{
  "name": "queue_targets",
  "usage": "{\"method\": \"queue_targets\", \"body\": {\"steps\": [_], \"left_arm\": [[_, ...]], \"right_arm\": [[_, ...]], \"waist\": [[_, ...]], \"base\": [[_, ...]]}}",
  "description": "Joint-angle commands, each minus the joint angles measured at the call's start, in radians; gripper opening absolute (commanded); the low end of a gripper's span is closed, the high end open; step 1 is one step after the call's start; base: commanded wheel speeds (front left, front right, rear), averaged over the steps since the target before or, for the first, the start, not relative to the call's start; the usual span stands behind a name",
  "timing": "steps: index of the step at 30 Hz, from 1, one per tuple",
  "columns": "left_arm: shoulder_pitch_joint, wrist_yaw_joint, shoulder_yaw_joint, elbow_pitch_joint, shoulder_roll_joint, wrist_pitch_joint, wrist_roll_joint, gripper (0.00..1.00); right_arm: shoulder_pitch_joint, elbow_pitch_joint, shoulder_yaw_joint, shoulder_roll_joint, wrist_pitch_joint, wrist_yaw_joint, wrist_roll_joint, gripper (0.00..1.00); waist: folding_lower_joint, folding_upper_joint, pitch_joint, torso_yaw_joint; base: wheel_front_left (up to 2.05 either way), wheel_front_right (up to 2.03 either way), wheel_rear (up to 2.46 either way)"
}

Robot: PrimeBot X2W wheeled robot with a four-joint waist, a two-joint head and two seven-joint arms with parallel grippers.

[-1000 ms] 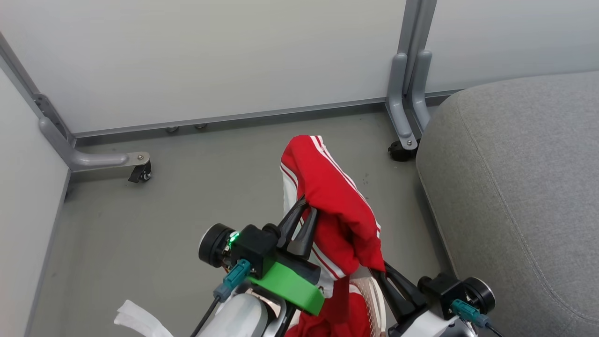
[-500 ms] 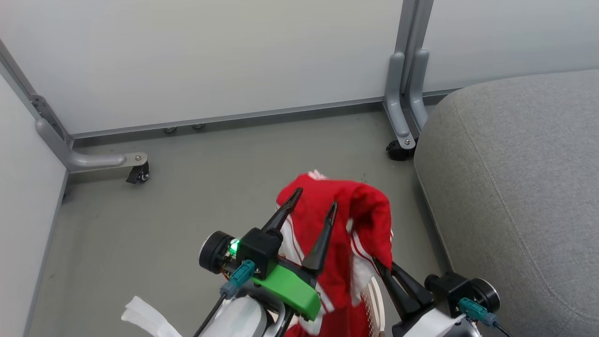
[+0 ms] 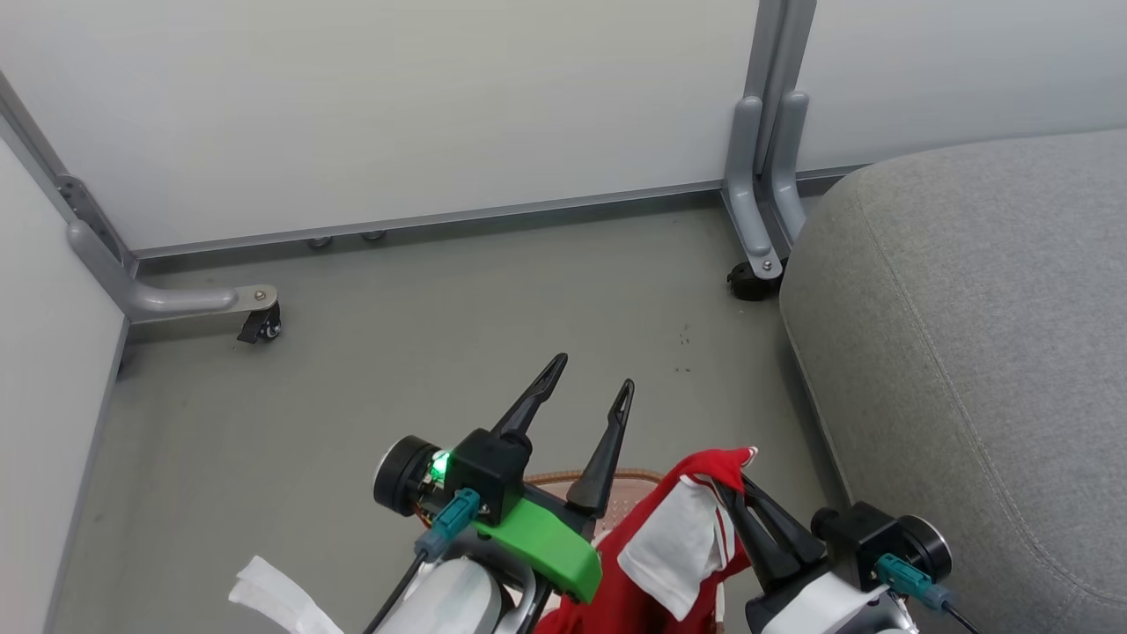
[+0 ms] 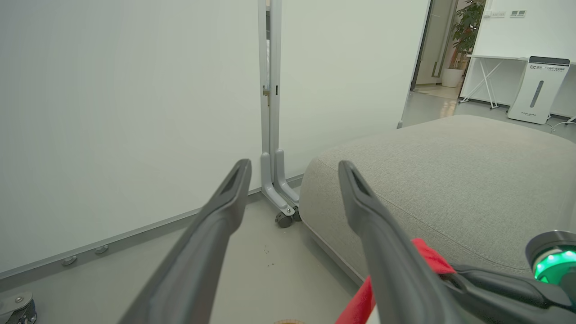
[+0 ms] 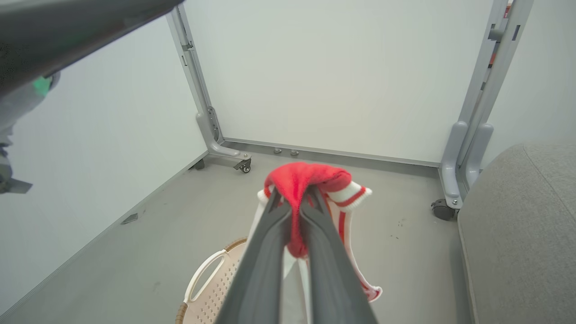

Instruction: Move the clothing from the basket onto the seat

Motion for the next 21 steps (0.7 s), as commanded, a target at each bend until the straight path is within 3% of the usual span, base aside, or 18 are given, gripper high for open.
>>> {"method": "queue_targets", "body": {"steps": [1,12,21], "left_arm": [[-0.007,0.006,0.002,0.002,0.008,-0.008,-0.003,1.0],[0.008,0.002,-0.001,-0.009,0.019,-0.013,0.007,1.0],[0.01,0.003,-0.001,-0.044,0.039,-0.016,0.031,1.0]], "right_arm": [[0.008,-0.006,-0.005,-0.005,-0.005,-0.001,-0.008,0.0],[0.011,-0.078,-0.075,0.0,-0.005,-0.001,-0.028,0.0],[-0.001,-0.201,-0.14,-0.011,-0.005,-0.001,-0.032,0.0]], "waist": [[0.0,0.0,0.0,-0.002],[0.0,0.0,0.011,-0.043],[0.0,0.0,0.057,-0.171]], "base": [[0.0,0.0,0.0],[0.0,0.0,0.0],[0.0,0.0,0.0]]}}
